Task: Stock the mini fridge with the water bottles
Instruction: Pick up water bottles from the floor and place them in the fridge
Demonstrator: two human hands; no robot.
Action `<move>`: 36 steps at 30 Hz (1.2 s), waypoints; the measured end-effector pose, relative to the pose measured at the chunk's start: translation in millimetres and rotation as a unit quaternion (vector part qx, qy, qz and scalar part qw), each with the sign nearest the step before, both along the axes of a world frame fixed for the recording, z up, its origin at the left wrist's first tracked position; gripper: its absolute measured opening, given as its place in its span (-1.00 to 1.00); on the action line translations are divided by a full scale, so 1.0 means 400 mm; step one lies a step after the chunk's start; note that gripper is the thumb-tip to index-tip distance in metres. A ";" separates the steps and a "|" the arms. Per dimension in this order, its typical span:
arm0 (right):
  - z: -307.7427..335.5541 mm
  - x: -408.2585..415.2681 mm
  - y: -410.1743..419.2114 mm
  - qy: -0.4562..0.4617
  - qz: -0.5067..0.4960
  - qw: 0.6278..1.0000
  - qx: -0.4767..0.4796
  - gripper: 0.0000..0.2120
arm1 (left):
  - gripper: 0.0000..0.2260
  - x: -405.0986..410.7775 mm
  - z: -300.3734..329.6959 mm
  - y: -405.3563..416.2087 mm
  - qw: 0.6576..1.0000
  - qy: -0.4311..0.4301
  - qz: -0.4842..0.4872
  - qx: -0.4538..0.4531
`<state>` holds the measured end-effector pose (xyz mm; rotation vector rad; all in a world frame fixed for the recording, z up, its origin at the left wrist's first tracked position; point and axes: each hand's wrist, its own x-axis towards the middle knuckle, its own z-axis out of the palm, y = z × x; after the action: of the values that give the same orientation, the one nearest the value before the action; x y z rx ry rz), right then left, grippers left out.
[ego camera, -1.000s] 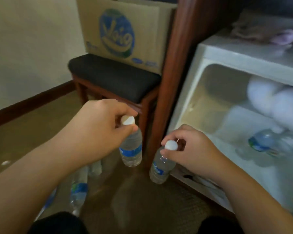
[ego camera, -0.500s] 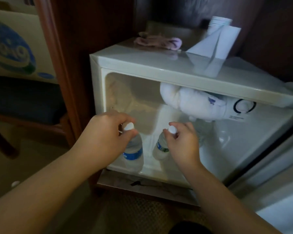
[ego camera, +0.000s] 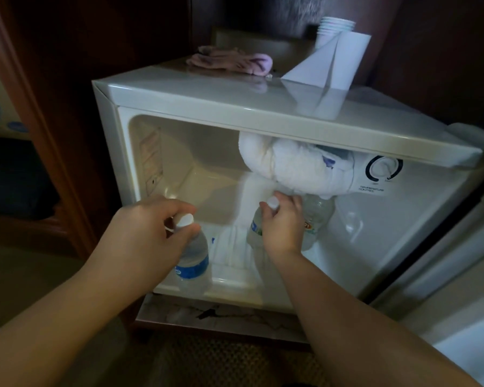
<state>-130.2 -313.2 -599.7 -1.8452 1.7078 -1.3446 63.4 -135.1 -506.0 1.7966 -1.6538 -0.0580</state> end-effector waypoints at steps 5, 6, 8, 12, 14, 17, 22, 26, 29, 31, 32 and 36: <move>0.000 0.022 -0.016 -0.048 -0.012 0.999 -0.001 -0.63 | -0.66 0.014 -0.013 0.009 1.000 0.001 0.006 0.016; 0.001 0.026 -0.017 -0.053 -0.016 0.998 0.005 -0.62 | -0.66 0.014 -0.012 0.013 1.000 0.002 0.007 0.018; 0.001 0.029 -0.017 -0.054 -0.022 0.998 0.020 -0.58 | -0.66 0.013 -0.007 0.019 1.000 0.012 0.014 0.019; -0.003 0.038 -0.012 -0.015 -0.018 0.997 0.068 -0.43 | -0.67 0.017 0.002 0.011 0.999 0.020 0.025 0.012; -0.013 0.040 0.001 -0.002 0.005 0.997 0.078 -0.35 | -0.68 0.019 0.004 0.003 0.999 0.022 0.025 0.010; -0.043 0.039 0.017 -0.006 0.009 0.999 0.048 -0.34 | -0.69 0.020 -0.003 -0.005 0.999 0.024 0.022 0.004; -0.152 0.042 0.044 0.074 0.027 0.997 0.006 -0.59 | -0.69 0.023 -0.027 -0.008 0.999 0.026 0.020 -0.001; -0.190 0.047 0.032 0.050 -0.010 0.994 0.095 -0.63 | -0.69 0.023 -0.041 -0.017 1.000 0.022 0.017 -0.002; -0.196 0.059 0.008 -0.055 -0.069 0.986 0.143 -0.52 | -0.70 0.021 -0.053 -0.028 1.000 0.022 0.020 -0.003; -0.199 0.064 -0.013 -0.081 -0.097 0.978 0.166 -0.48 | -0.70 0.018 -0.062 -0.034 0.999 0.030 0.024 -0.004; -0.202 0.066 -0.024 -0.077 -0.105 0.976 0.176 -0.46 | -0.71 0.016 -0.066 -0.036 0.999 0.034 0.027 -0.006; -0.209 0.066 -0.048 -0.050 -0.113 0.973 0.195 -0.51 | -0.70 0.002 -0.070 -0.042 0.998 0.053 0.031 -0.013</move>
<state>-103.9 -332.3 -683.4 -1.3794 2.0021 -1.0580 64.3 -152.0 -534.0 1.7928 -1.5165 -0.1007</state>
